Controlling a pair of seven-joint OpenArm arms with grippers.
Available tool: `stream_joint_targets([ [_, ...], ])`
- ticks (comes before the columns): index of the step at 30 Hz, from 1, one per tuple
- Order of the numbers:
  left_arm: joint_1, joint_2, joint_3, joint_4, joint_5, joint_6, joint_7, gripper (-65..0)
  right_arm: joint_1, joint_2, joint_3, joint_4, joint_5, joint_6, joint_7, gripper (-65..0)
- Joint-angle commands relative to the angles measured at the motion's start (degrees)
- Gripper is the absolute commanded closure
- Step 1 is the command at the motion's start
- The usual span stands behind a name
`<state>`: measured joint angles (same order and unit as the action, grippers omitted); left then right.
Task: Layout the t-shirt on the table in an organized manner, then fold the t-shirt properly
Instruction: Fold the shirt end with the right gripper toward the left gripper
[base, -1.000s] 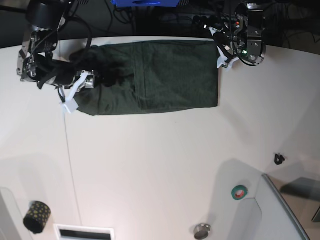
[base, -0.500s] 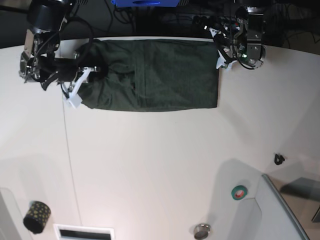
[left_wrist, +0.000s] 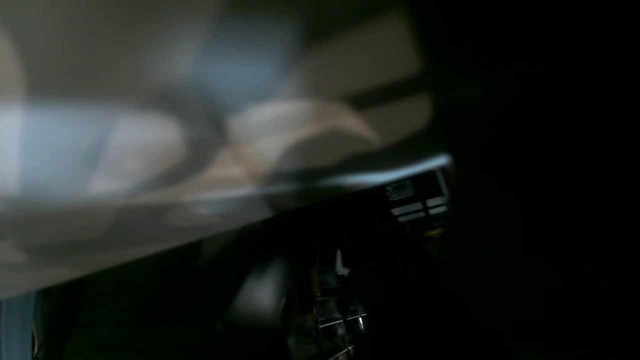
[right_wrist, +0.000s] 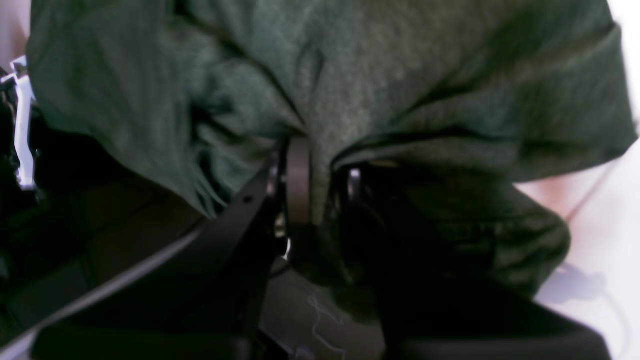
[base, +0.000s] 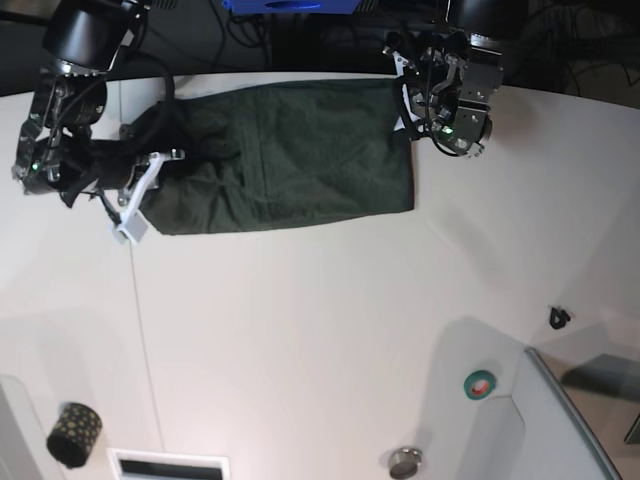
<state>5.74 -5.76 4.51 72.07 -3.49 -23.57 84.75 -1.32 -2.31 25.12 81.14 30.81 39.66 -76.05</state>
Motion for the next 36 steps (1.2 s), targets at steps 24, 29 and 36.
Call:
stream_joint_targets([
  [24,-9.91,2.29,0.63,1.82,-1.31,-0.73,-53.76,0.0,-1.89,-4.6,-21.92,14.02,1.5,-3.22,0.49,-0.8],
  [29,-10.0,2.29,0.63,1.82,-1.39,-0.73,-53.76,0.0,-0.83,-4.6,-25.34,13.05,1.5,-4.98,3.22,-0.8],
  [36,-10.0,2.29,0.63,1.99,-1.39,-0.73,-53.76,0.0,2.77,-4.51,-31.15,3.65,1.41,-5.59,6.47,-0.8],
])
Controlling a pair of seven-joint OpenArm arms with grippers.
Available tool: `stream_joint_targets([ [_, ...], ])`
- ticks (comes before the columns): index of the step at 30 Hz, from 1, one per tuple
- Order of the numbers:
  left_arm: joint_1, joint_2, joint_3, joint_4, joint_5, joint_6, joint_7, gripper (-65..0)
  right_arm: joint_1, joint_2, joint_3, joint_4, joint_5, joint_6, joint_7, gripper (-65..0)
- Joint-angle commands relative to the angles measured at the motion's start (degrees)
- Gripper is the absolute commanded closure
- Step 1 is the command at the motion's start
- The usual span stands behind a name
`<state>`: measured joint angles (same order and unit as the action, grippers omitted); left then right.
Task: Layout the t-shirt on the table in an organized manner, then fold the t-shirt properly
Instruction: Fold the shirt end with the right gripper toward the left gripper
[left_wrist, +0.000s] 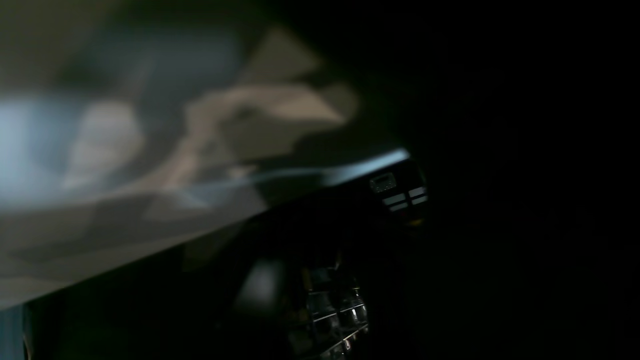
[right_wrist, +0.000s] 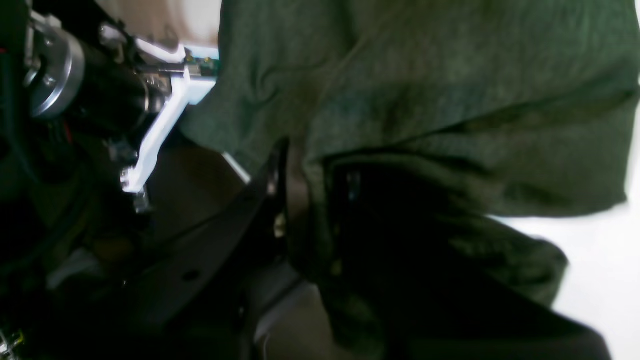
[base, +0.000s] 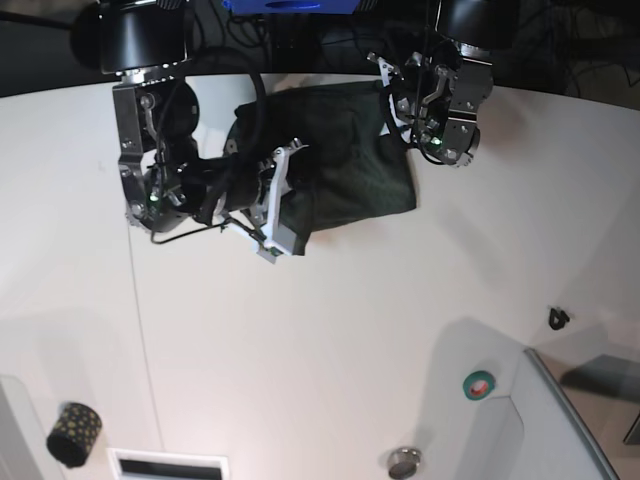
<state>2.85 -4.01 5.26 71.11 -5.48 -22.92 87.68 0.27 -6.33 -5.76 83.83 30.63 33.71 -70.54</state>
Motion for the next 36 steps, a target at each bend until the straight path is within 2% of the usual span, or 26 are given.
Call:
stream_joint_targets([
  [1,-7.12,0.54,-0.11,3.13,0.6,-1.39,-56.69,0.0,1.44,-0.49,-1.49,0.08,1.59,-0.26,1.66,-0.8],
  [12,-7.2,0.36,-0.2,3.31,0.6,-1.39,-56.69,0.0,4.08,-0.49,-8.79,-2.21,1.59,-4.31,2.37,-0.8],
  [17,-6.76,0.36,-0.9,6.73,0.68,-1.3,-56.51,0.0,4.69,-0.31,-8.79,-7.39,1.59,-4.22,5.18,-0.8],
  [22,-6.5,-0.08,-2.93,9.9,0.77,-1.3,-50.45,0.0,5.31,-0.13,-8.79,-10.65,1.59,-4.04,7.73,-0.8],
  [26,-3.69,-0.34,-7.06,15.7,1.04,-1.3,-48.6,0.0,5.57,-0.13,-8.79,-11.35,1.59,-4.04,7.99,-0.8],
  [29,-1.4,-2.45,-9.26,19.48,1.12,-1.3,-46.32,0.0,6.1,-0.13,-8.53,-11.26,1.59,-4.04,7.99,-0.8],
  [33,0.71,-5.7,-9.61,17.37,1.12,-1.3,-46.67,0.0,5.75,-0.13,-8.7,-11.09,1.59,-3.96,7.99,-0.8],
  [36,1.59,-6.23,-9.7,16.23,1.04,-1.3,-47.46,0.0,5.66,-0.31,-8.26,-11.0,1.68,-3.96,7.99,-0.8],
])
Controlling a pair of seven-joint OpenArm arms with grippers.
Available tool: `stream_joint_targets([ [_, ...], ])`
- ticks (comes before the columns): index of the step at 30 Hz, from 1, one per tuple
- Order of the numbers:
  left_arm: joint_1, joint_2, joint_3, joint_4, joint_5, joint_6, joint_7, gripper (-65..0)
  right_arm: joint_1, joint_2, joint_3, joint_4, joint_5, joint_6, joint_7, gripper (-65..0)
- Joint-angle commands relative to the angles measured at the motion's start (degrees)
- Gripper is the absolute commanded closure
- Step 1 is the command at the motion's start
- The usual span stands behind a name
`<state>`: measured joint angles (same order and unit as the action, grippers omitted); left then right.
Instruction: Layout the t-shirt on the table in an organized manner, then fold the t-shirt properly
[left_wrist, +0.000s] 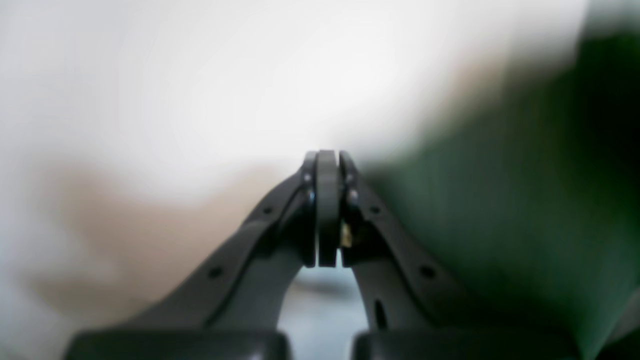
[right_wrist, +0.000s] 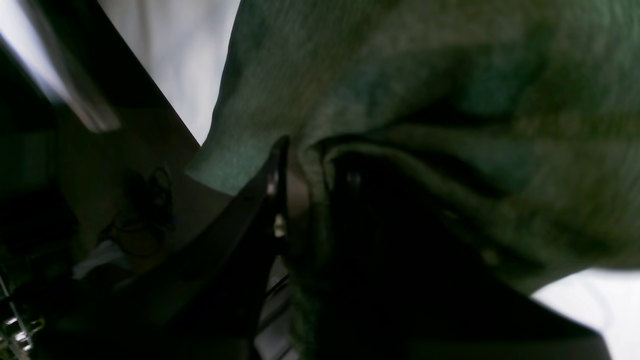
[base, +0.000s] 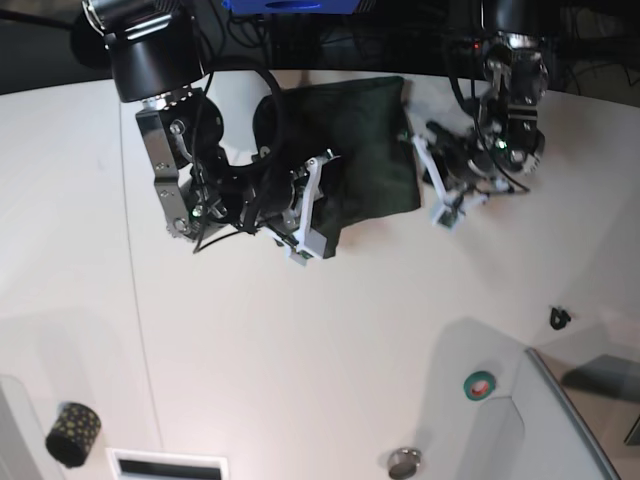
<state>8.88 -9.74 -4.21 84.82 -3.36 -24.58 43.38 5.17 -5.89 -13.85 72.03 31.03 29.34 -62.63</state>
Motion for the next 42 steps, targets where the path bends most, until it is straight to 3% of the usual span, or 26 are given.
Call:
stream_joint_targets([
  [1,-5.5,-0.42,-0.23,2.09,-1.08,0.36,-3.07,0.0,2.35,-0.66,-0.18,0.45,1.28,0.33,0.17,-0.8],
  [6,-2.69,-0.5,-0.32,6.31,-1.61,0.36,-2.72,0.0,2.7,-0.57,-0.26,0.28,1.19,0.33,-0.62,-0.8],
  [10,5.05,-2.26,-4.72,10.61,-1.61,0.09,-3.16,0.0,-0.73,-0.48,-0.18,1.51,1.46,0.24,1.66,-0.8],
  [14,2.32,-2.7,-5.86,13.16,-1.61,0.09,-2.63,0.0,4.11,0.4,-0.44,-0.78,1.72,0.15,1.22,-0.8],
  [18,5.75,-3.32,-6.03,16.24,-1.52,0.09,-0.96,0.0,3.31,0.31,-0.62,-1.48,2.07,0.42,1.14,-0.8],
  [21,12.96,-4.64,-8.85,18.17,-1.61,0.09,-4.39,0.0,-1.34,-0.66,-0.09,0.01,2.25,0.24,3.42,-0.8],
  [23,14.19,-4.55,-9.64,19.4,-1.61,0.09,-6.94,0.0,-0.82,0.84,0.44,1.6,3.39,0.15,3.95,-0.8],
  [26,8.04,-4.99,-9.64,19.32,-1.17,0.09,-2.72,0.0,4.37,0.84,0.53,-1.57,3.74,0.06,3.42,-0.8],
  [28,7.95,-5.25,-9.46,19.14,-1.61,0.09,0.89,0.0,5.86,1.28,0.44,-4.91,4.01,0.33,3.33,-0.8],
  [30,9.71,-5.25,-9.81,20.2,-1.61,0.09,0.98,0.0,4.55,0.84,0.53,-5.0,4.18,0.5,2.89,-0.8],
  [33,16.57,-5.6,-13.51,20.2,-1.52,0.09,-4.21,0.0,-1.7,-0.57,0.7,-1.66,4.71,0.06,5.09,-0.8],
  [35,19.2,-4.46,-14.21,20.81,-1.61,0.09,-10.54,0.0,-3.37,1.54,1.85,3.53,5.59,-0.29,6.15,-0.8],
  [36,18.68,-4.55,-14.03,20.72,-1.61,0.09,-10.98,0.0,-2.84,1.8,1.58,4.06,5.68,-1.08,5.88,-0.8],
  [39,9.8,-4.9,-13.77,19.23,-1.44,0.09,-4.03,0.0,3.23,1.89,-1.49,0.37,6.03,-4.68,5.71,-0.8],
  [42,7.07,-4.2,-13.68,18.52,-1.61,0.09,0.19,0.0,4.55,2.15,-2.37,-2.71,6.2,-4.68,7.64,-0.8],
])
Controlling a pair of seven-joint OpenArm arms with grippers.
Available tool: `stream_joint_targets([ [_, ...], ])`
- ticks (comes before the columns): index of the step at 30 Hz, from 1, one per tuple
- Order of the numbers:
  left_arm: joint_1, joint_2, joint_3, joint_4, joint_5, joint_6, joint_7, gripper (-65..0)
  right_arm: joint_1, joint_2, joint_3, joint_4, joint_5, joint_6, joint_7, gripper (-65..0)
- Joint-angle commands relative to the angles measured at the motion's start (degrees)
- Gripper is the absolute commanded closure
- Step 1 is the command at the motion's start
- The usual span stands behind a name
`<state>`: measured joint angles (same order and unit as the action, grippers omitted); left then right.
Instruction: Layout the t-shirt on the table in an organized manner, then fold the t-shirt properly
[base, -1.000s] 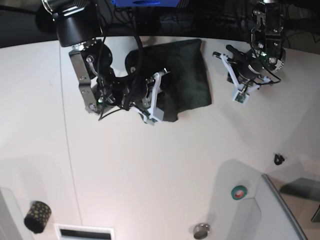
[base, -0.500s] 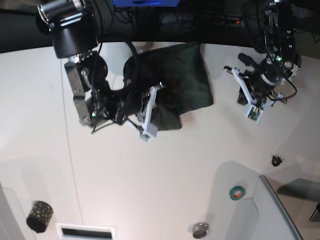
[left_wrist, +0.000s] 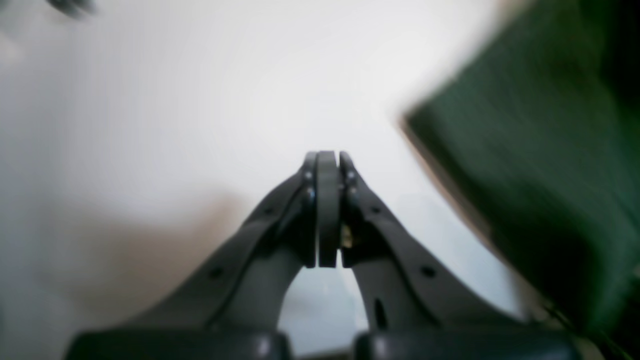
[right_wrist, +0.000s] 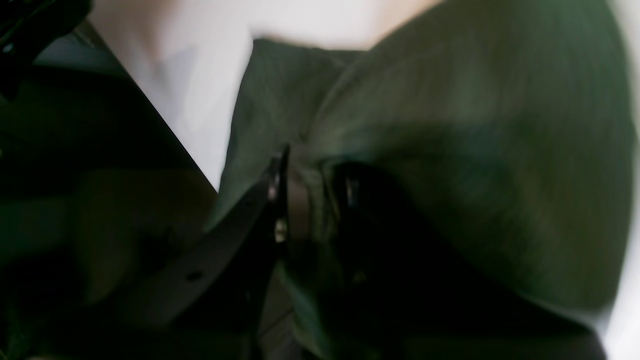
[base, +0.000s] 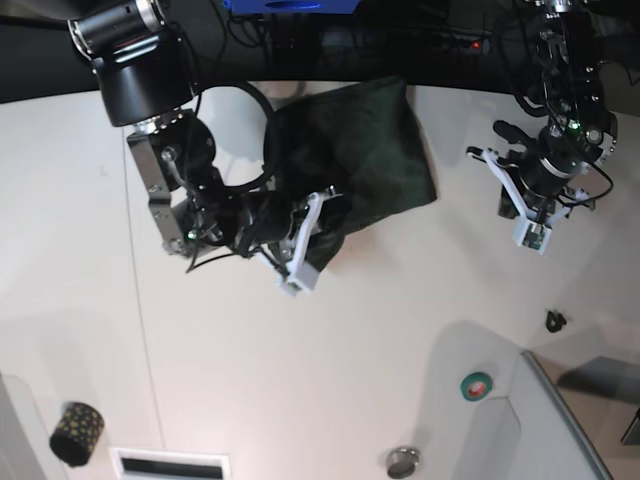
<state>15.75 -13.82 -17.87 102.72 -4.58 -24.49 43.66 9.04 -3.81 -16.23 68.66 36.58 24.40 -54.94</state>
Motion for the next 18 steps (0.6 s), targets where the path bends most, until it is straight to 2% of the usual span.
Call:
stream_joint_targets([
  [1,1.97,-0.02,-0.29,1.85,-0.39,0.01,-0.1,0.0,-1.35,-0.19,-0.08,1.89,0.65,0.26,-0.32,-0.6],
  [2,5.31,-0.29,-0.9,3.17,-0.39,0.01,-0.45,0.0,-4.6,-0.71,-0.69,4.0,0.65,0.17,-0.75,-0.6],
  [4,9.26,-0.81,-2.92,3.09,-0.39,-0.34,-5.9,0.0,-7.41,-2.12,-1.13,7.25,-0.4,-0.97,1.79,-0.6],
  [6,13.92,0.68,-3.8,3.61,-0.39,-2.63,-12.49,0.0,-10.4,-0.1,-1.13,14.02,-0.05,-3.61,2.85,-0.6],
  [7,13.13,0.68,-3.71,3.61,-0.3,-3.25,-13.73,0.0,-9.52,0.43,-1.66,16.04,-0.23,-5.19,2.76,-0.6],
  [10,4.69,0.86,-3.36,2.73,0.23,-3.6,-10.65,0.0,-1.87,1.13,-7.11,12.52,-0.84,-9.24,4.17,-0.6],
  [11,4.08,1.03,-3.54,1.94,0.14,-3.6,-9.86,0.0,-1.17,2.8,-9.05,11.56,-1.98,-9.94,6.28,-0.6],
  [13,2.76,0.86,-2.66,1.94,-0.3,-3.6,-10.65,0.0,0.76,4.56,-12.12,12.0,-6.64,-11.44,12.7,-0.6],
  [14,4.34,0.68,-2.75,3.09,-0.3,-3.6,-11.18,0.0,-1.17,5.09,-13.53,14.37,-8.75,-12.49,14.1,-0.6],
  [16,10.76,-0.72,-5.82,4.23,-0.3,-3.69,-14.08,0.0,-6.88,5.62,-15.46,20.87,-13.94,-16.62,15.07,-0.6],
  [18,13.92,-0.46,-7.14,4.05,-0.39,-6.23,-21.46,0.0,-10.22,5.7,-19.16,24.13,-19.57,-21.99,18.94,-0.6],
])
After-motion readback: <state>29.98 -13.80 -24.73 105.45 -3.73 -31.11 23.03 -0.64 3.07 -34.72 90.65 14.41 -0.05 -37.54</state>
